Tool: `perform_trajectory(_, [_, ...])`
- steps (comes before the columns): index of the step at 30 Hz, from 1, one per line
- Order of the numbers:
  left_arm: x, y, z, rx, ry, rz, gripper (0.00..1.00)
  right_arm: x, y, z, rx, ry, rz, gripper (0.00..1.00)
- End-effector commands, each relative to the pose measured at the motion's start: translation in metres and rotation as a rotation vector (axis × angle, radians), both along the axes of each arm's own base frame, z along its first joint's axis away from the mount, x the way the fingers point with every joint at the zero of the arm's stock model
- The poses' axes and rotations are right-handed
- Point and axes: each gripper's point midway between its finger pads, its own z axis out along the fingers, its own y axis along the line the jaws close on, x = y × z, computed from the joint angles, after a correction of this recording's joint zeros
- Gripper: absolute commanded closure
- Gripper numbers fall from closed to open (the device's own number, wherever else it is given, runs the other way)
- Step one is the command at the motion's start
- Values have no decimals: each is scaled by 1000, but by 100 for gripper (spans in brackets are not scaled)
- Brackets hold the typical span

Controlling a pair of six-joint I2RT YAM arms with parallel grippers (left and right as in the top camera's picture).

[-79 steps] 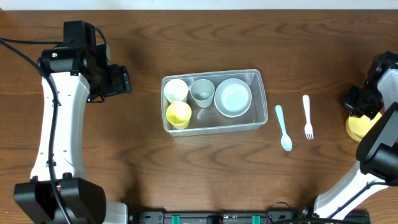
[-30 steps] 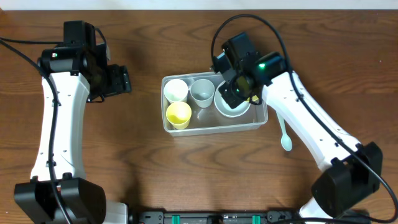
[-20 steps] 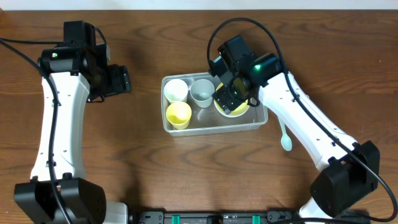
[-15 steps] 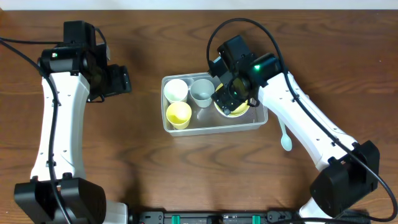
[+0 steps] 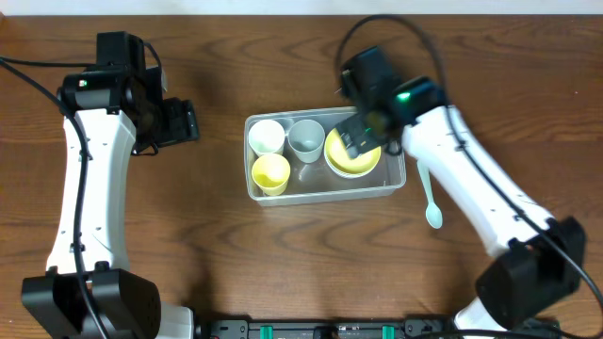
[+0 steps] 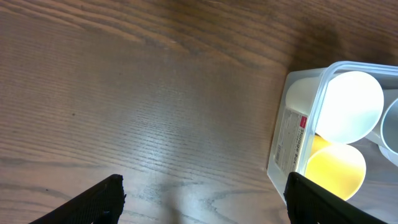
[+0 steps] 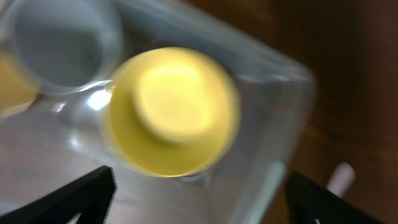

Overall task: Pack container
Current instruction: 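Carry the yellow bowl into the container onto the white bowl, release, then move the right gripper to the white fork and grasp it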

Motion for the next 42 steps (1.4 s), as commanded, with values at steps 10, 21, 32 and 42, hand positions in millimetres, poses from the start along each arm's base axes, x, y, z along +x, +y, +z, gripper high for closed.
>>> perform_trajectory(10, [-7, 0, 3, -2, 8, 12, 17, 3, -205, 27, 85, -25, -652, 1])
perform_trajectory(21, [-7, 0, 3, -2, 8, 12, 17, -27, -223, -113, 40, 273, -690, 1])
perform_trajectory(32, [-7, 0, 3, -2, 8, 12, 17, -37, -219, -164, 23, 417, -689, 4])
perform_trajectory(42, [-8, 0, 3, -2, 12, 12, 17, -43, -216, -173, 31, 448, -687, 7])
